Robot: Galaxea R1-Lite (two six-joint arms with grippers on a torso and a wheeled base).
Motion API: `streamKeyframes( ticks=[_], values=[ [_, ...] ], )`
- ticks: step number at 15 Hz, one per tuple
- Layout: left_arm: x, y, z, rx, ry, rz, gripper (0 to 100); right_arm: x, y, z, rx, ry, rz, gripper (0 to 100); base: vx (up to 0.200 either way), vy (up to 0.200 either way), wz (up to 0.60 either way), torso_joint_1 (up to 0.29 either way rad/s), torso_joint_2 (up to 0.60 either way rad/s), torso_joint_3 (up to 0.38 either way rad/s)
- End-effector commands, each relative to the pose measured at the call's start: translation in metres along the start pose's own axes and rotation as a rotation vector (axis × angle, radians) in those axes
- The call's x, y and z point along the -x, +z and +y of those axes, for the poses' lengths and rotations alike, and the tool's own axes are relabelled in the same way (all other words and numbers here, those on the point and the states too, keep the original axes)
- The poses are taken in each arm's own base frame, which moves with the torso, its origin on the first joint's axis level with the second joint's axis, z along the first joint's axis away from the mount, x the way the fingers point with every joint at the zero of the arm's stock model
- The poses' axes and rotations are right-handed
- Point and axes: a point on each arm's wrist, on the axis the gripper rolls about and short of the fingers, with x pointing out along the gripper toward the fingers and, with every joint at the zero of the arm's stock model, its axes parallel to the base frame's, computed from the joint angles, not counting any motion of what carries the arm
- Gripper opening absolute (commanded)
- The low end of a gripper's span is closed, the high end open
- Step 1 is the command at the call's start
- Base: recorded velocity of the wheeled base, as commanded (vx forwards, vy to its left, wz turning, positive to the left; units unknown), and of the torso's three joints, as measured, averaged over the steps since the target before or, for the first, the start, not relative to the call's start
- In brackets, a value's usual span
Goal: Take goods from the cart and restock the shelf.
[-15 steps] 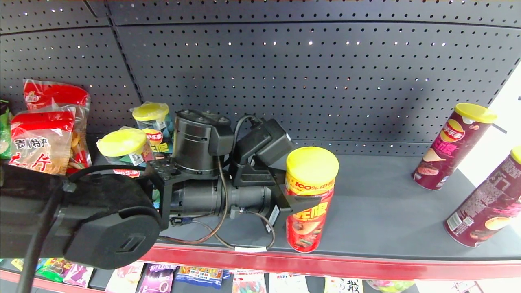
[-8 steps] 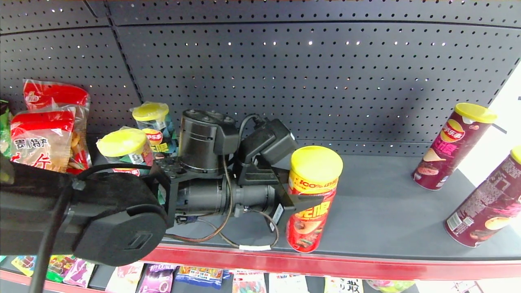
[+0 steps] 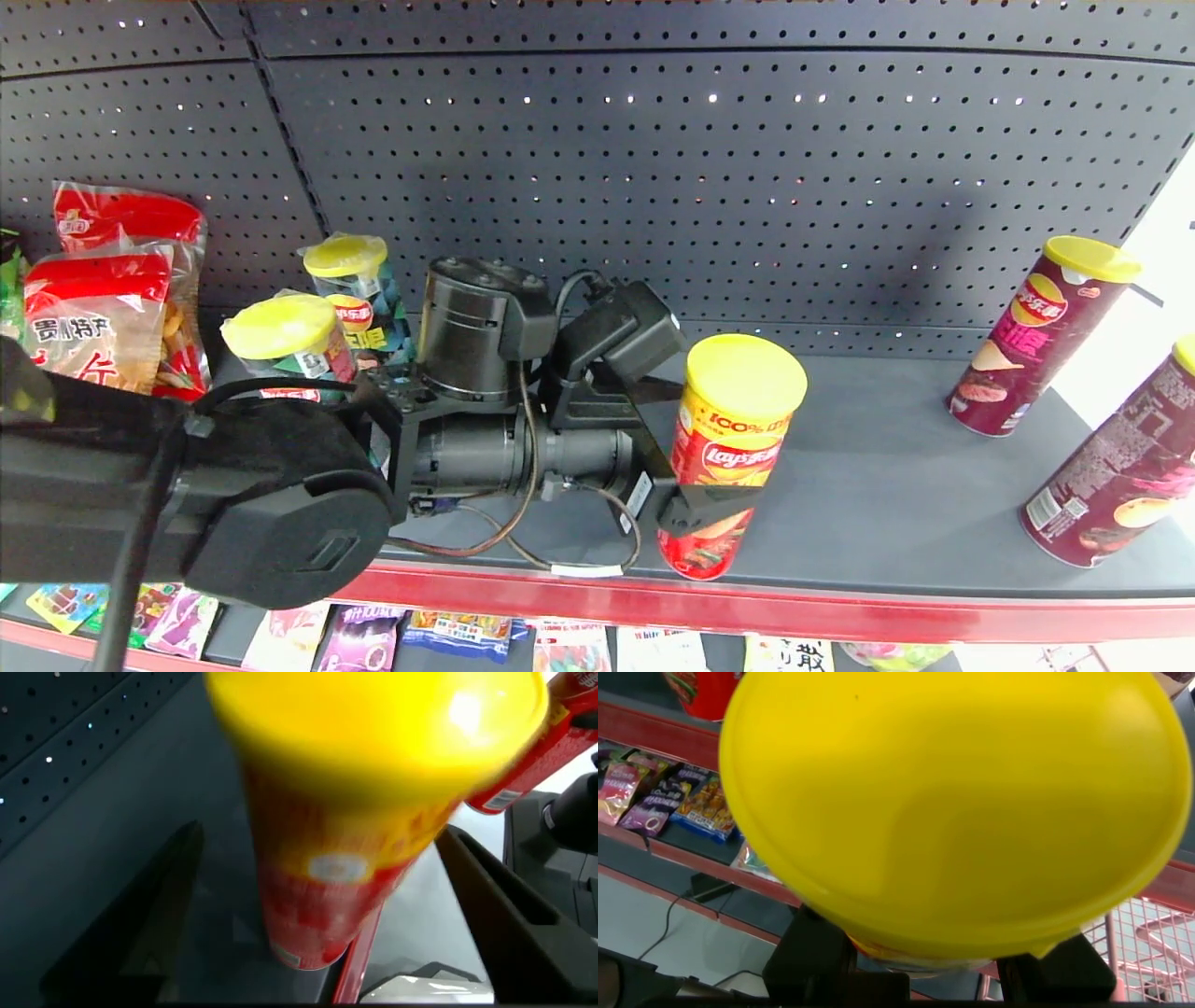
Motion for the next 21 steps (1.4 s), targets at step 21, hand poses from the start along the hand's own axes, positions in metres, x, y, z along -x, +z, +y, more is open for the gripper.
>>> streamKeyframes(
  ticks=[21],
  values=[
    [0.103,-0.023,-0.05,0.073,0.154,0.035,100,-0.232,0.192,0.032,0.08,0.389,0.152,0,0.0,0.0,0.0,0.0,0.0,0.0]
  ],
)
